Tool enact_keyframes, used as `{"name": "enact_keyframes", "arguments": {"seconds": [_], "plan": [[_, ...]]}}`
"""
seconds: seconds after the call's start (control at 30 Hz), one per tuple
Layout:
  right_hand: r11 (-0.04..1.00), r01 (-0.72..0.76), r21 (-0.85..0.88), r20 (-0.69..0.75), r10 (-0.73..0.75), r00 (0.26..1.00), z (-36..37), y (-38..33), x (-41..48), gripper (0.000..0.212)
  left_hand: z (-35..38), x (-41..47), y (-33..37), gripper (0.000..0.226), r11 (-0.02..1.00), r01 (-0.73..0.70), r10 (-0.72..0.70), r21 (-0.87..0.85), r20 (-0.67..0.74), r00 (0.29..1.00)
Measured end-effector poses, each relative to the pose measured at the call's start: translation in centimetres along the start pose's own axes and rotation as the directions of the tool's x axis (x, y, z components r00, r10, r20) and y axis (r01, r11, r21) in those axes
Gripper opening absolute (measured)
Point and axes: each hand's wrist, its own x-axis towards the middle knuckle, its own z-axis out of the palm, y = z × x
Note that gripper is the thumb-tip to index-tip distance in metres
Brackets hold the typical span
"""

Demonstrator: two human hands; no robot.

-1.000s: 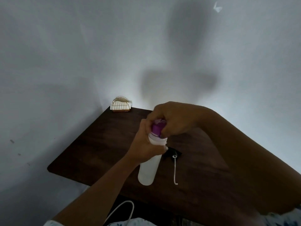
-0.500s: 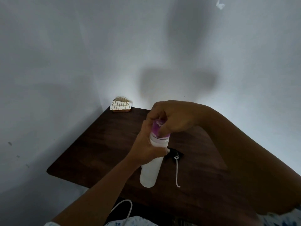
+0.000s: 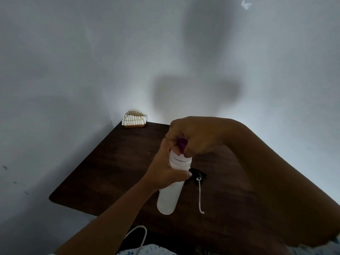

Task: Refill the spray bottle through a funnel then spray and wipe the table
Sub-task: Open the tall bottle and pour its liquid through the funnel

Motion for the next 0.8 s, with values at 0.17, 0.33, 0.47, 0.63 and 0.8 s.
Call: {"name": "enact_keyframes", "arguments": {"seconds": [0.17,0.33,0.47,0.63,0.8], "plan": [[0.985,0.102,0.138,-0.109,-0.087,0.990,-0.4,1.1,-0.6,0.030,-0.1,0.0,0.4,0.075,0.999,-0.045,0.045,0.015,-0.045,0.998],[0.880,0.123,0.459,-0.395,0.078,0.915,0.9,3.2,-1.3,0.028,-0.6,-0.3,1.1,0.069,0.996,-0.080,0.076,-0.030,-0.102,0.992],[0.873,0.099,0.478,-0.531,0.197,0.824,4.3,4.3,-1.4,0.036,-0.4,-0.4,2.1,0.062,0.992,-0.114,0.098,-0.059,-0.220,0.971],[0.678,0.205,0.705,-0.483,0.249,0.839,8.6,5.2,-1.7,0.057,0.6,0.0,3.2,0.055,0.991,-0.134,0.133,0.014,-0.252,0.959],[0.815,-0.005,0.579,-0.403,0.292,0.867,10.1,6.0,-1.9,0.088,1.7,0.4,3.0,0.060,0.995,-0.095,0.088,-0.018,-0.226,0.970]]}}
